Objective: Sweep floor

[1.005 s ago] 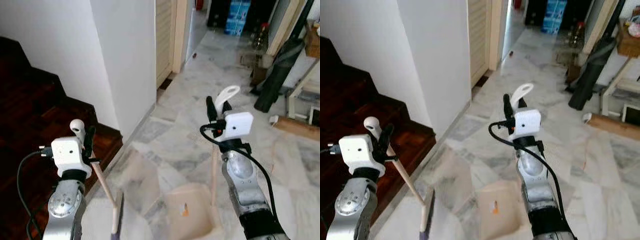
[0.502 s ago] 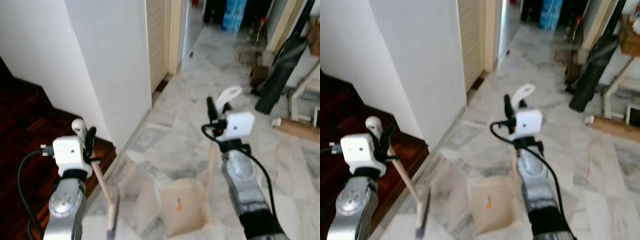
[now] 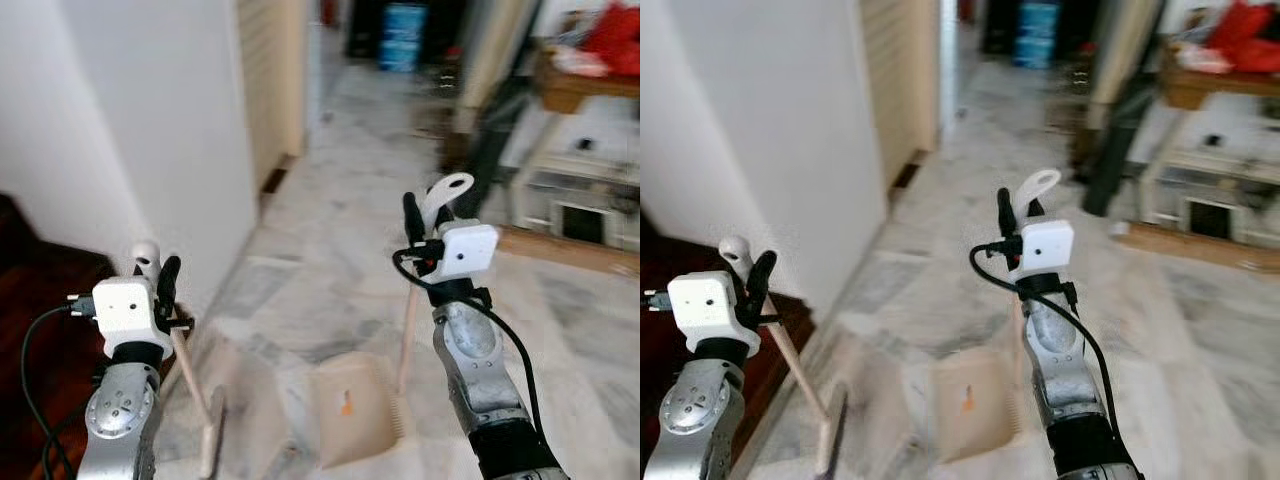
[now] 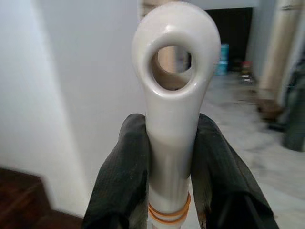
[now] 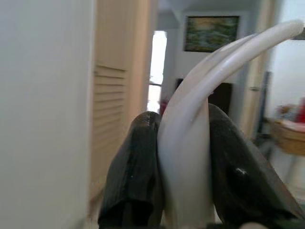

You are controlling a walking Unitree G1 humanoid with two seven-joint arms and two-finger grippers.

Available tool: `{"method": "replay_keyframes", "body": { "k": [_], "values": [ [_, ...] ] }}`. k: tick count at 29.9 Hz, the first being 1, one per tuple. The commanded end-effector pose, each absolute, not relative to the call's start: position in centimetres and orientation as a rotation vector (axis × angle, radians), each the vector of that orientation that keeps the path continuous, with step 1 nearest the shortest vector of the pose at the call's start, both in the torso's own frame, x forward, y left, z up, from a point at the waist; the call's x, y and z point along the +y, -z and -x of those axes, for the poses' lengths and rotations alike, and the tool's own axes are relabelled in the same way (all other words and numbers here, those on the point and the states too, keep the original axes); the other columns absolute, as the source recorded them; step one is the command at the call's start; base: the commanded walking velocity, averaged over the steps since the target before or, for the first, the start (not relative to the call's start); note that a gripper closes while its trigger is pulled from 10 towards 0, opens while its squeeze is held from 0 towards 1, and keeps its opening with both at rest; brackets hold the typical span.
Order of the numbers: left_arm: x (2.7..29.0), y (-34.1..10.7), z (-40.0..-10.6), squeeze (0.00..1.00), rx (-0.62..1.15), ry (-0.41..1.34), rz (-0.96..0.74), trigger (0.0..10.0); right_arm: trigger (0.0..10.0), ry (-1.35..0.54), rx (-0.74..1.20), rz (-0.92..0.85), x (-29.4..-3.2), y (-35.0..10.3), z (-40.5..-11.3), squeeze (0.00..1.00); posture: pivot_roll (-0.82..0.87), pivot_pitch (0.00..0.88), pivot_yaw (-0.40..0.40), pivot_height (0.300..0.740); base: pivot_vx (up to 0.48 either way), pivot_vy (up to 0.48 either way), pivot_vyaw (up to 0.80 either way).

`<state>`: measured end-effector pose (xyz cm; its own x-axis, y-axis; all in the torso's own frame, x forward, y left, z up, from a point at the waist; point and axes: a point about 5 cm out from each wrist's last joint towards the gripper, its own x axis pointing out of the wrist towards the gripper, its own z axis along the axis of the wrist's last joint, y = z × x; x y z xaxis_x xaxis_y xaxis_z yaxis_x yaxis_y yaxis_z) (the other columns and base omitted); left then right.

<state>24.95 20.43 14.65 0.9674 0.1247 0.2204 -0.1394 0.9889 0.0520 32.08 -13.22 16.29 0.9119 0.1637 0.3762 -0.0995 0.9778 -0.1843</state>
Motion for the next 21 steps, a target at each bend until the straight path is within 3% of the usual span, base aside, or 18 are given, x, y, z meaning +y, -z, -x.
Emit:
{"method": "replay_keyframes", "body": {
  "k": [1, 21],
  "values": [
    [20.29, -15.59, -25.02, 0.00, -0.265, -0.128, -0.086, 10.0, 10.0, -0.129, -0.433, 0.145, -13.29, -17.22, -32.23, 0.00, 0.02, 0.021, 0.029, 0.740, 0.000, 0.000, -0.80],
    [20.53, -15.59, -25.04, 0.00, -0.269, -0.148, -0.099, 10.0, 10.0, -0.117, -0.428, 0.156, -13.62, -17.29, -32.36, 0.00, 0.02, 0.036, 0.021, 0.740, 0.000, 0.000, -0.80]
  ]
}}
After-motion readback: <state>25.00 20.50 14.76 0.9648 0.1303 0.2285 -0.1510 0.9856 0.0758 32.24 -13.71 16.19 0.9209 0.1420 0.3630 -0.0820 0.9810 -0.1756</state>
